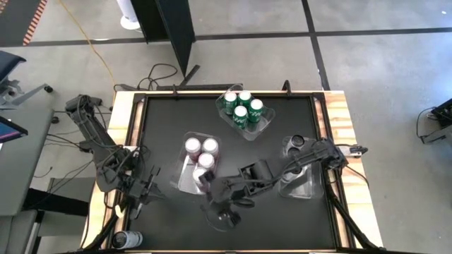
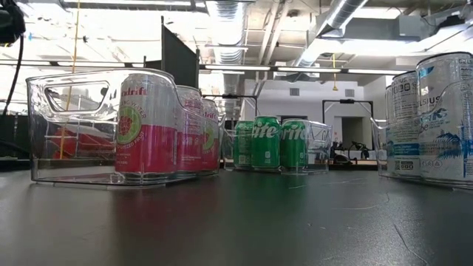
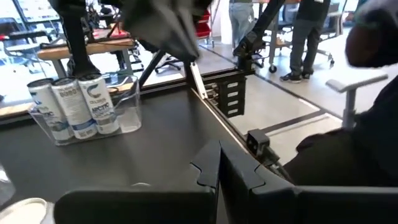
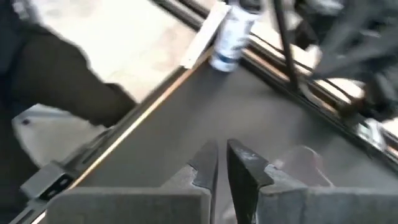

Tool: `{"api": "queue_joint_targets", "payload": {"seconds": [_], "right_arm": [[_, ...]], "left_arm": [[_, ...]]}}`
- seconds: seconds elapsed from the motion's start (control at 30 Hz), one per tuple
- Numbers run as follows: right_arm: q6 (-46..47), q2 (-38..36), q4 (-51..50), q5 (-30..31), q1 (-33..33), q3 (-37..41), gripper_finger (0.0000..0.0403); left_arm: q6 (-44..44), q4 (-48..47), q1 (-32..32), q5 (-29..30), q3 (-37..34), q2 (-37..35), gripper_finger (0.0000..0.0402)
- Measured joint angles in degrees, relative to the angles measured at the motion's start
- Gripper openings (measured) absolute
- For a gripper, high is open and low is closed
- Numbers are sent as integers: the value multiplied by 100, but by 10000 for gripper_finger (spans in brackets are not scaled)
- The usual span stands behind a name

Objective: Sort soda cans
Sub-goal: Put the white blue soda can into the right transparent bin

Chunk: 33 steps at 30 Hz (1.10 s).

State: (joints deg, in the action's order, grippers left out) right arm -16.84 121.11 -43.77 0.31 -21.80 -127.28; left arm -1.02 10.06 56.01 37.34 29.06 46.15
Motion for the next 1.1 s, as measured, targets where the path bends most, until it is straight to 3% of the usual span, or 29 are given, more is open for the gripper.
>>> {"api": "queue_joint_targets", "payload": {"seconds": [0.23,0.33,0.43,0.73,0.9,1.1], "right_arm": [[-178,1,308,-436,-14,432,48],[-270,24,593,-461,-15,553,44],[-321,17,1431,-494,-61,660,41],[-395,506,3466,-495,-116,661,41],[-439,1208,4787,-488,-109,498,74],[42,2088,5460,-439,26,-264,160]], "left_arm": [[-852,-205,18,-38,268,123,2],[-1128,-721,101,-413,666,278,2],[-1279,-1312,207,-428,1261,385,2],[-304,-1919,996,-445,2432,438,2],[-314,-2383,1441,-456,2922,445,2],[-591,-2629,1745,-400,3095,442,2]]}}
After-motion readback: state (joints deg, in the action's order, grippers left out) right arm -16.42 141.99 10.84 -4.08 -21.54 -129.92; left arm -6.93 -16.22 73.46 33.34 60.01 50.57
